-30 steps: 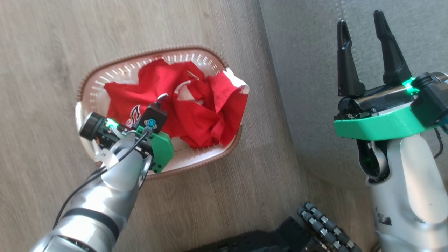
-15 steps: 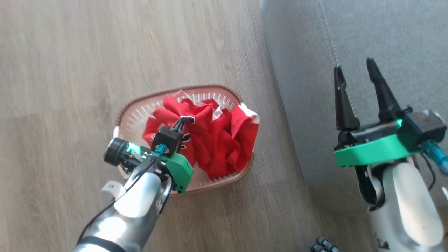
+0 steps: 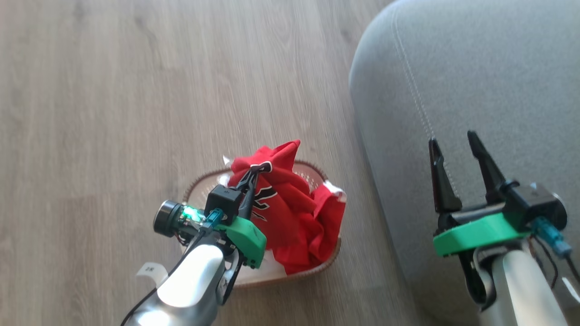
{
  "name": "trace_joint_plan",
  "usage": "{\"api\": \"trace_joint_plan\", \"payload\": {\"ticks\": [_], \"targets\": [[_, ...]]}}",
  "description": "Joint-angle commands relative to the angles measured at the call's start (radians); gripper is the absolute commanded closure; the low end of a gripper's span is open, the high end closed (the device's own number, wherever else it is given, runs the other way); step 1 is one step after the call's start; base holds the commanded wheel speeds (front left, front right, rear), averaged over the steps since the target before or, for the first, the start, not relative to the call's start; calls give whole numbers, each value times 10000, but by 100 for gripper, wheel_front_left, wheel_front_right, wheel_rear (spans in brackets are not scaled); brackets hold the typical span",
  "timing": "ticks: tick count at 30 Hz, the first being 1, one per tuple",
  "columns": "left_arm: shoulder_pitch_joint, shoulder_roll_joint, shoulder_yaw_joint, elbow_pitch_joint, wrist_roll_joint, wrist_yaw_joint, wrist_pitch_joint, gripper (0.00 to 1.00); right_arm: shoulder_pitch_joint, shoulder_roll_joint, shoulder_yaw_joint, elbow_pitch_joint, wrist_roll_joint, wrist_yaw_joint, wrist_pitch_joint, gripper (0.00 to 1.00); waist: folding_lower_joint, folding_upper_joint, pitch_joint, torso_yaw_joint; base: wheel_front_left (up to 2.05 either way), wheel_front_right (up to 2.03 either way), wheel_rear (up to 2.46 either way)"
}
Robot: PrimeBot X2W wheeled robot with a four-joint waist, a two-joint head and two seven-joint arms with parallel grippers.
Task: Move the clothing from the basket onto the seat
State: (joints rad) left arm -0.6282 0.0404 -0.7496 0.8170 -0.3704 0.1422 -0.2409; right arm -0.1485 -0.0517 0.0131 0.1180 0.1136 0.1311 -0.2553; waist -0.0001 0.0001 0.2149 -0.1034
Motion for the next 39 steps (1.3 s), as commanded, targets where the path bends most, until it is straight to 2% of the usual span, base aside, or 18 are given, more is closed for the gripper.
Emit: {"api": "trace_joint_plan", "payload": {"ticks": [1, 9, 18, 26, 39], "targets": [[-101, 145, 315, -459, -125, 27, -157, 100, 133, 15, 194, -223, -70, -4, -65, 0, 1, -1, -697, 226, 0, 0, 0], [-126, 558, 165, -1522, -289, -287, 782, 100, 907, 15, 225, 81, -96, -4, -65, 0, 1, -1, -2097, 449, 0, 0, 0], [-596, 821, 28, -2932, -441, -521, 2103, 100, 1195, 15, 395, 165, -78, -4, -65, 0, 1, -1, -2719, 614, 0, 0, 0], [-1440, 670, -39, -3766, -534, -677, 2751, 100, 1307, 15, 1055, 467, -80, -4, -65, 0, 1, -1, -3053, 790, 0, 0, 0], [-2393, 337, -278, -3969, -678, -803, 3071, 100, 474, 15, 2607, 1218, -223, -4, -65, 0, 1, -1, -3347, 1041, 0, 0, 0]]}}
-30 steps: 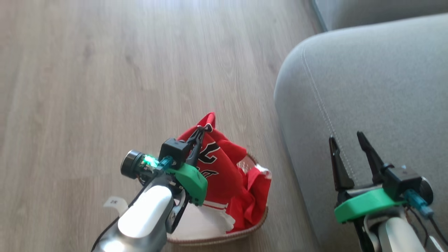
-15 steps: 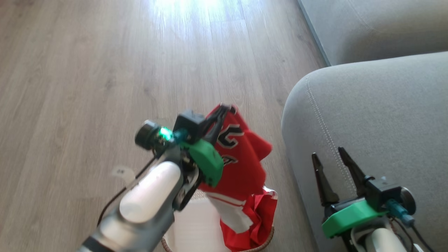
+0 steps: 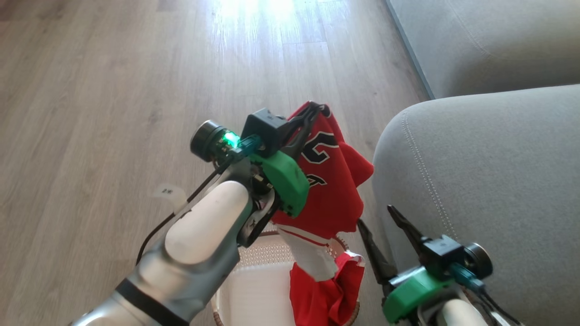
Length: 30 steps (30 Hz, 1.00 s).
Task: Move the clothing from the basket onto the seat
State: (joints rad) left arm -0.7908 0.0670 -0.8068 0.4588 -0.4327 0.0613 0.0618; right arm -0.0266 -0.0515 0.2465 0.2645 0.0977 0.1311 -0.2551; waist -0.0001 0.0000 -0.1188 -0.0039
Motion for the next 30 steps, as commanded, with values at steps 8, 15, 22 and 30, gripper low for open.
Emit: {"api": "trace_joint_plan", "payload": {"ticks": [8, 15, 22, 30], "targets": [[-1084, -70, 34, -383, -174, 5, -10, 100, -2080, 13, 816, 907, -296, -4, -67, 0, 1, 0, -57, 430, 0, 0, 0], [-1193, -126, -193, -509, -329, 68, -72, 100, -2953, 13, 1384, 2202, 31, -4, -67, 0, 1, 0, -77, 841, 0, 0, 0], [-1246, -146, -375, -751, -426, 177, -106, 100, -3541, 13, 1976, 2963, 522, -4, -67, 0, 1, 0, -47, 1137, 0, 0, 0], [-1053, -127, -441, -768, -568, 399, -72, 100, -4102, 13, 2431, 3376, 796, -4, -67, 100, 1, 0, 16, 1305, 0, 0, 0]]}}
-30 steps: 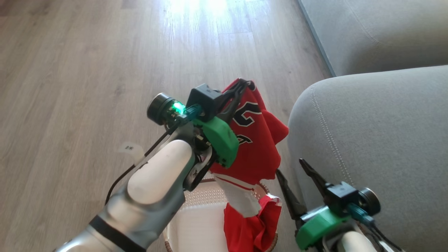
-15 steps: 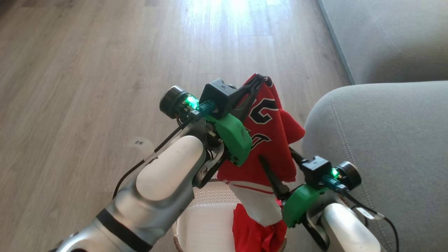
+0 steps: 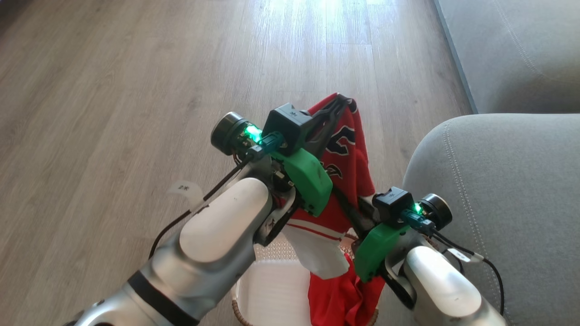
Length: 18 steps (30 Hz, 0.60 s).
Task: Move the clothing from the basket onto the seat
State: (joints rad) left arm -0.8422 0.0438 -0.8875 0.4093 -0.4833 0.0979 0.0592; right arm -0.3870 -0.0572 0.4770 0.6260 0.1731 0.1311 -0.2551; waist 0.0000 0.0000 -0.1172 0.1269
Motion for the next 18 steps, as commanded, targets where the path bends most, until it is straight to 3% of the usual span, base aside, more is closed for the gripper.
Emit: {"api": "trace_joint_plan", "payload": {"ticks": [1, 5, 6, 8, 9, 18], "targets": [[-501, 138, 389, -236, -81, 64, -59, 100, -527, 70, 135, -231, 87, -4, -67, 100, 0, 0, 7, -7, 0, 0, 0], [-252, 265, 515, -59, -240, 171, -150, 100, -549, 70, -25, -210, 113, -4, -67, 100, 0, 0, 36, -96, 0, 0, 0], [-177, 309, 549, -13, -290, 184, -174, 91, -548, 70, -72, -207, 89, -4, -67, 100, 0, 0, 47, -136, 0, 0, 0], [62, 416, 657, 118, -476, 171, -288, 17, -543, 70, -297, -217, 7, -4, -67, 100, 0, 0, 76, -288, 0, 0, 0], [147, 441, 692, 165, -548, 161, -318, 0, -545, 70, -381, -213, -35, -4, -67, 100, 0, 0, 86, -351, 0, 0, 0], [1024, 607, 984, 561, -1039, 232, -911, 0, -638, -67, -1257, -472, -431, -4, -67, 100, 0, 0, 213, -1152, 0, 0, 0]]}}
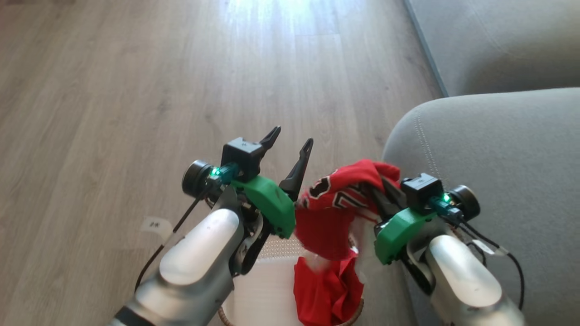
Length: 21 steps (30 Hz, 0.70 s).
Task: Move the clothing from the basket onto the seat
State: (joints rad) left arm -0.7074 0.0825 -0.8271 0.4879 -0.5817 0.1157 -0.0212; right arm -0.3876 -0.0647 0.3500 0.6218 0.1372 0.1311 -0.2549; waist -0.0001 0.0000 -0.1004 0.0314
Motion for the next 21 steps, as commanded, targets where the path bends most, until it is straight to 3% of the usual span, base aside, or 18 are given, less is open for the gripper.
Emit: {"api": "trace_joint_plan", "payload": {"ticks": [1, 14, 21], "targets": [[-211, 217, 376, -185, -88, 60, -182, 0, -636, -43, -61, -475, -108, -4, -69, 100, 1, 0, 64, -308, 0, 0, 0], [743, 7, -178, 453, -75, -153, -1198, 0, -234, -1108, -994, -1141, -377, -4, -69, 100, 1, 0, 340, -1989, 0, 0, 0], [995, -103, -394, 612, -78, -201, -1609, 0, -155, -1338, -1321, -1484, -407, -4, -68, 100, 1, 0, 489, -2907, 0, 0, 0]]}}
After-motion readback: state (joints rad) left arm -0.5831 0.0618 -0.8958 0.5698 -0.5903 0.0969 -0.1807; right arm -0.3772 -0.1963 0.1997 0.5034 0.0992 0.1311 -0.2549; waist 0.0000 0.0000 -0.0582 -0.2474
